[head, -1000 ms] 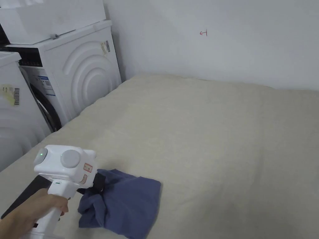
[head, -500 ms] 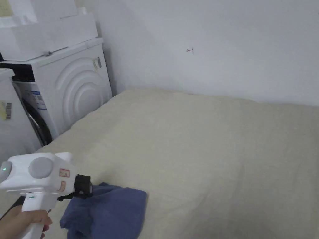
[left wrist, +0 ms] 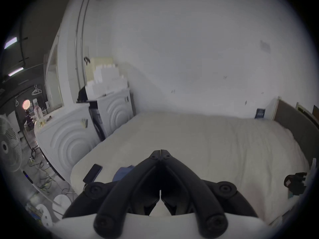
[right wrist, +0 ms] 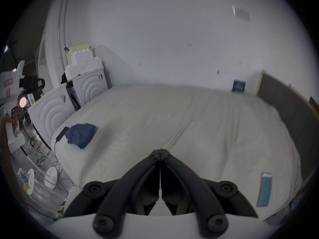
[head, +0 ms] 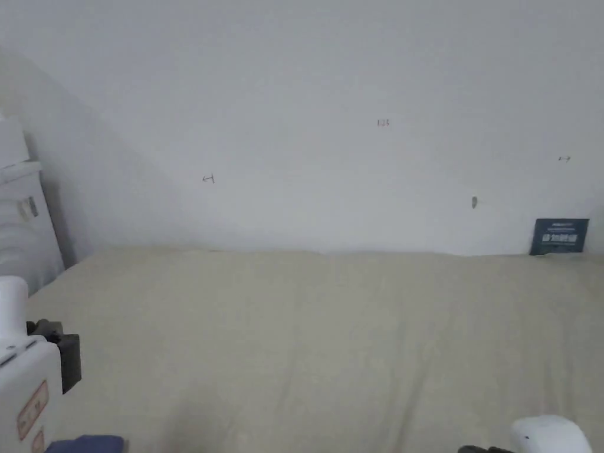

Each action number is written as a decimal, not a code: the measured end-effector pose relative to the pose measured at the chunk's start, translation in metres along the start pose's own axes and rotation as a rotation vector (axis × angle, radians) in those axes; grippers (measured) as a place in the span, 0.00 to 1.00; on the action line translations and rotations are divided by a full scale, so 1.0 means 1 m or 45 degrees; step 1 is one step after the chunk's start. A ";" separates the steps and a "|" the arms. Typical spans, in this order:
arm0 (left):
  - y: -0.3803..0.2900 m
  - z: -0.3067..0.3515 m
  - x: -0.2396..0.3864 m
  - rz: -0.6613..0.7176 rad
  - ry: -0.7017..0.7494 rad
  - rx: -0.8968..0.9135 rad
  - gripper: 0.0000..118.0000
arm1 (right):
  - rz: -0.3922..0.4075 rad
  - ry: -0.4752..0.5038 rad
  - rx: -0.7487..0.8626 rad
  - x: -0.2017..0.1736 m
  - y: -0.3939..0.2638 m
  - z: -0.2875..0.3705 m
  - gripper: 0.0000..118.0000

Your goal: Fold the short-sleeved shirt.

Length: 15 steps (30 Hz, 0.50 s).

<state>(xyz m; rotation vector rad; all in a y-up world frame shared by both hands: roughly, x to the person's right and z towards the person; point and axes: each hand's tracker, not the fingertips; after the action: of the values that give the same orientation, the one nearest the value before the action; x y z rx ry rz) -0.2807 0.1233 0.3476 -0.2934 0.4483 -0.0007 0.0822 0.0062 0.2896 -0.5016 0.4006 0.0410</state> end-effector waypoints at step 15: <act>-0.004 0.114 0.117 -0.104 -0.141 0.242 0.00 | -0.035 -0.140 0.497 0.017 0.057 0.128 0.03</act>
<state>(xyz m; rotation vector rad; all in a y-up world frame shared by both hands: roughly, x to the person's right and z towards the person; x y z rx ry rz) -0.1263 0.1436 0.3964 -0.1235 0.3235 -0.1056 0.1367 0.1161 0.3591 -0.1188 0.2843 -0.0358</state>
